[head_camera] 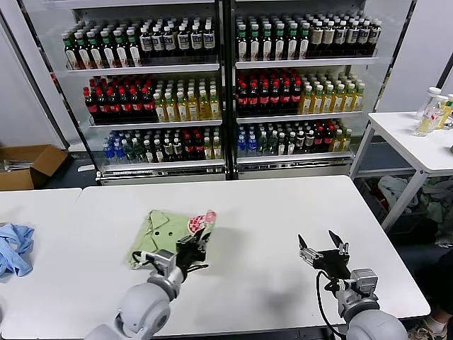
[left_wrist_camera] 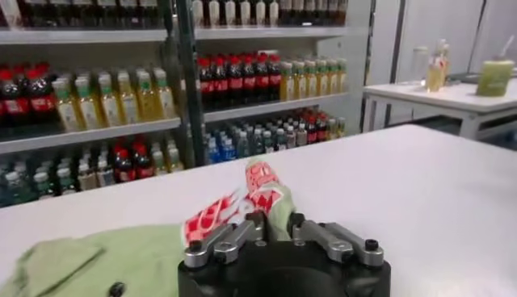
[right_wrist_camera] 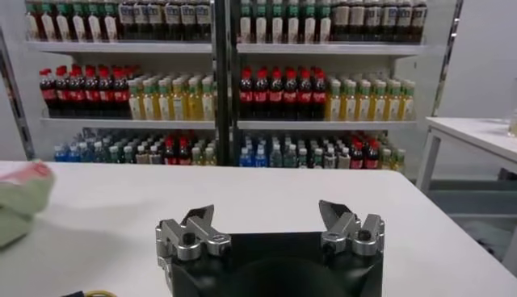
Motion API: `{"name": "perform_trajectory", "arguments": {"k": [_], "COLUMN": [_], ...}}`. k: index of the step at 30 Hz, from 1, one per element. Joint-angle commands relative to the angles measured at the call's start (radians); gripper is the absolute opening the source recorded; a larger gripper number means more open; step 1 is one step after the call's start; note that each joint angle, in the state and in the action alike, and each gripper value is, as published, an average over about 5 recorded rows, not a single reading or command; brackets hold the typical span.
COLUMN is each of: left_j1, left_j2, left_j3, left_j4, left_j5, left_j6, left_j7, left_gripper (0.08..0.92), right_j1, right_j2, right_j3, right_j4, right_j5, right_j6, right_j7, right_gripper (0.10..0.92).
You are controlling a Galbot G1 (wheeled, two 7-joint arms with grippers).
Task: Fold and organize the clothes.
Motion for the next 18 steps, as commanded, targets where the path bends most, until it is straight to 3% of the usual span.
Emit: {"name": "perform_trajectory", "arguments": {"k": [1,9,18], "left_j1": [-0.073,0.013,0.200], "left_j2": [-0.070,-0.030,0.064], "left_j3": [0.091,-0.054,-0.414], "left_j4": [0.044,-0.054,-0.099], "left_j5": [-0.117,-0.203,-0.123], "left_j6": [-0.074,-0.123,-0.164], "left_j7": [0.002,0.031,-0.067], "left_gripper": [0.288,0.522,0.775], "right_j1": [0.013,0.079,0.295], "right_j2": [-0.001,0.017,0.149], "right_j3": [-0.009,-0.076,-0.348], "right_j4": [-0.011,-0.039,-0.209], "right_j5": [-0.001,0.035,0.088], "right_j6": [0.004,0.002,-0.005], "right_j7": [-0.004,0.003,0.062], "right_gripper": [0.823,0.823,0.823]}}
